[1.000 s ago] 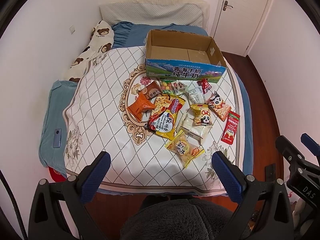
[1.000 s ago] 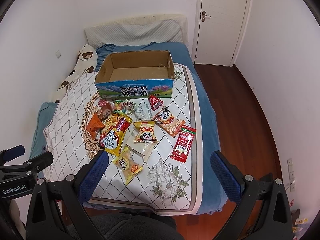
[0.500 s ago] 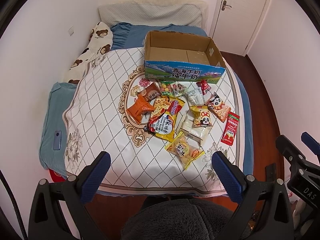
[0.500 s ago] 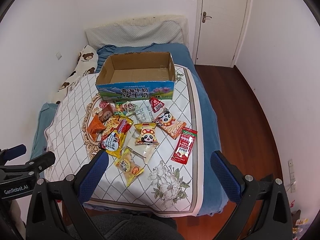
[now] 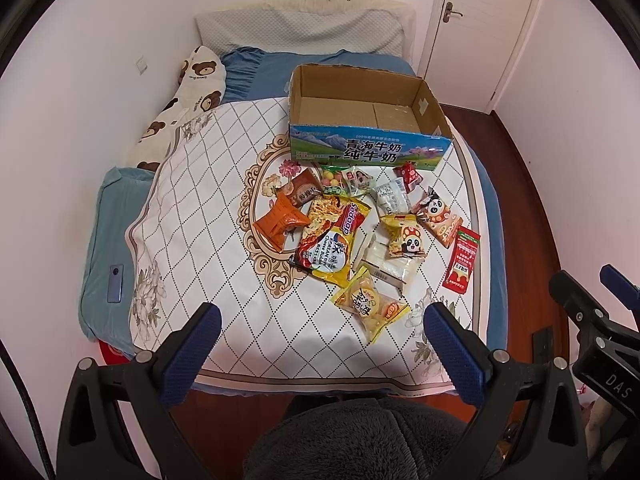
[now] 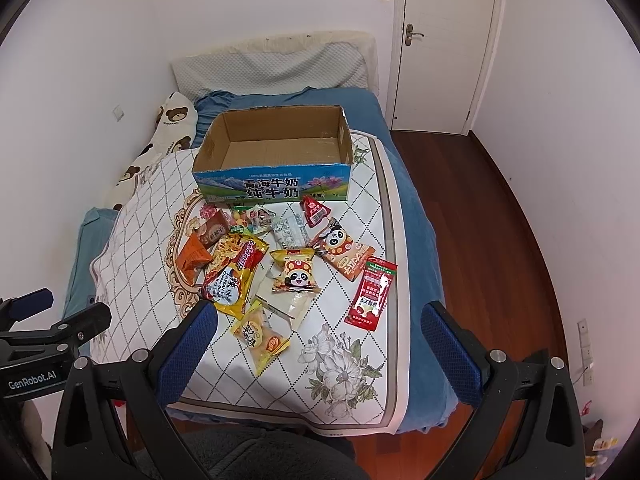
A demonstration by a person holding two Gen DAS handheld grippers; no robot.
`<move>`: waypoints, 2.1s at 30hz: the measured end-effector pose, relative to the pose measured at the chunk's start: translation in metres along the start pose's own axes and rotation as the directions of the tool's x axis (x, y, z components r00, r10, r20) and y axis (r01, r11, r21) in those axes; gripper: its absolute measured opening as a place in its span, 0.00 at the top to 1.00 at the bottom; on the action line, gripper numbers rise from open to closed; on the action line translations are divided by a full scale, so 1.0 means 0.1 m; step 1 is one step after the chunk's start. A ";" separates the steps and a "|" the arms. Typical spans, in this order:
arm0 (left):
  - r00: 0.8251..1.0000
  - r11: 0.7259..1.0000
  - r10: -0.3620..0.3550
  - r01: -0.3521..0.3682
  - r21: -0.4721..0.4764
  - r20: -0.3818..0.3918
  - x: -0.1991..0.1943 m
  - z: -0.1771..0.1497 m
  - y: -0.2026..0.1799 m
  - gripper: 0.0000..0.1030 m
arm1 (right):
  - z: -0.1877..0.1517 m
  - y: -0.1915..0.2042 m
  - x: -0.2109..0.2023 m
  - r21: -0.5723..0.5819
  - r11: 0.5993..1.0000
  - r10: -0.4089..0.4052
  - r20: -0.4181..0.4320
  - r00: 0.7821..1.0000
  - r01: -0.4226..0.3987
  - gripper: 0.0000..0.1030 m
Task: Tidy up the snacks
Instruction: 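Grasp the yellow Sedaap noodle pack with left tool while right tool grasps panda packet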
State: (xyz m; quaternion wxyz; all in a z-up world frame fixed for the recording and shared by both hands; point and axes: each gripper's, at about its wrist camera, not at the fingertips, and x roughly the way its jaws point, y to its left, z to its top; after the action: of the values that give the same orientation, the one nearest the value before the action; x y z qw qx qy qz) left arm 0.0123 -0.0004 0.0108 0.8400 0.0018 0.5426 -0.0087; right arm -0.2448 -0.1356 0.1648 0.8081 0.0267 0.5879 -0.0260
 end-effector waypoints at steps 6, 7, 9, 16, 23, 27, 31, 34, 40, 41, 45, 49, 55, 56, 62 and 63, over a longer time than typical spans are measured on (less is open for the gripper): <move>1.000 0.999 0.022 -0.022 0.035 0.011 0.27 0.12 0.02 0.00 | 0.03 -0.06 0.21 0.014 1.000 0.001 -0.016 1.000 0.000 0.00; 0.999 0.998 0.046 -0.047 0.051 0.014 0.37 0.17 0.02 0.00 | 0.05 -0.09 0.29 0.018 1.000 -0.006 -0.023 1.000 0.006 0.00; 0.995 0.992 0.097 -0.099 0.077 0.036 0.60 0.25 0.01 0.00 | 0.10 -0.15 0.50 0.023 1.000 -0.008 -0.033 0.999 0.009 0.00; 0.986 0.969 0.151 -0.132 0.209 -0.076 1.73 0.53 -0.07 0.00 | 0.24 -0.38 1.59 -0.024 0.998 -0.052 -0.122 0.991 0.050 0.00; 0.950 0.965 0.103 -0.025 0.260 -0.294 2.94 0.60 -0.28 0.18 | 0.33 -0.61 2.69 -0.075 0.997 0.007 -0.236 0.972 -0.025 0.12; 0.911 0.957 0.142 -0.027 0.288 -0.386 3.47 0.60 -0.35 0.33 | 0.43 -0.64 3.14 -0.118 0.991 0.026 -0.293 0.956 -0.063 0.13; 0.898 0.961 0.164 -0.052 0.270 -0.408 3.77 0.68 -0.32 0.23 | 0.53 -0.60 3.54 -0.198 0.972 0.045 -0.374 0.926 -0.127 0.13; 0.901 0.960 0.167 -0.055 0.276 -0.400 3.86 0.75 -0.32 0.14 | 0.58 -0.51 3.81 -0.272 0.949 0.036 -0.407 0.913 -0.159 0.13; 0.912 0.978 0.121 -0.042 0.204 -0.391 3.88 0.81 -0.23 0.12 | 0.54 -0.19 4.21 -0.463 0.864 -0.028 -0.435 0.900 -0.197 0.13; 0.917 0.982 0.106 -0.036 0.185 -0.384 3.86 0.81 -0.20 0.13 | 0.52 -0.15 4.26 -0.471 0.860 -0.040 -0.444 0.895 -0.196 0.13; 0.931 0.984 0.092 -0.031 0.174 -0.354 3.78 0.81 -0.04 0.17 | 0.50 -0.16 4.39 -0.373 0.906 -0.005 -0.486 0.874 -0.202 0.25; 0.927 0.995 0.072 -0.040 0.093 -0.368 3.64 0.65 0.05 0.17 | 0.60 -0.49 4.49 -0.027 0.982 0.135 -0.589 0.797 -0.187 0.29; 0.895 0.997 -0.076 0.057 -0.056 -0.440 3.67 0.48 0.32 0.14 | 0.60 -0.62 4.57 0.189 0.965 0.259 -0.611 0.748 -0.180 0.28; 0.892 0.996 -0.092 0.078 -0.049 -0.443 3.72 0.46 0.36 0.13 | 0.60 -0.60 4.57 0.165 0.972 0.232 -0.606 0.761 -0.166 0.27; 0.889 0.986 -0.165 0.158 -0.051 -0.428 3.87 0.39 0.55 0.13 | 0.47 -0.33 4.42 0.093 0.992 0.123 -0.582 0.804 -0.084 0.25; 0.895 0.987 -0.161 0.157 -0.045 -0.416 3.85 0.37 0.57 0.13 | 0.46 -0.29 4.44 0.078 0.995 0.094 -0.575 0.812 -0.060 0.25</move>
State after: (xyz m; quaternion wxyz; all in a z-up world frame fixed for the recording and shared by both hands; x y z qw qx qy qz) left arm 0.2046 0.0516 -0.3250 0.7007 -0.0449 0.7081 -0.0742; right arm -0.0665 -0.1728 -0.2440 0.5908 0.0797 0.8029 -0.0005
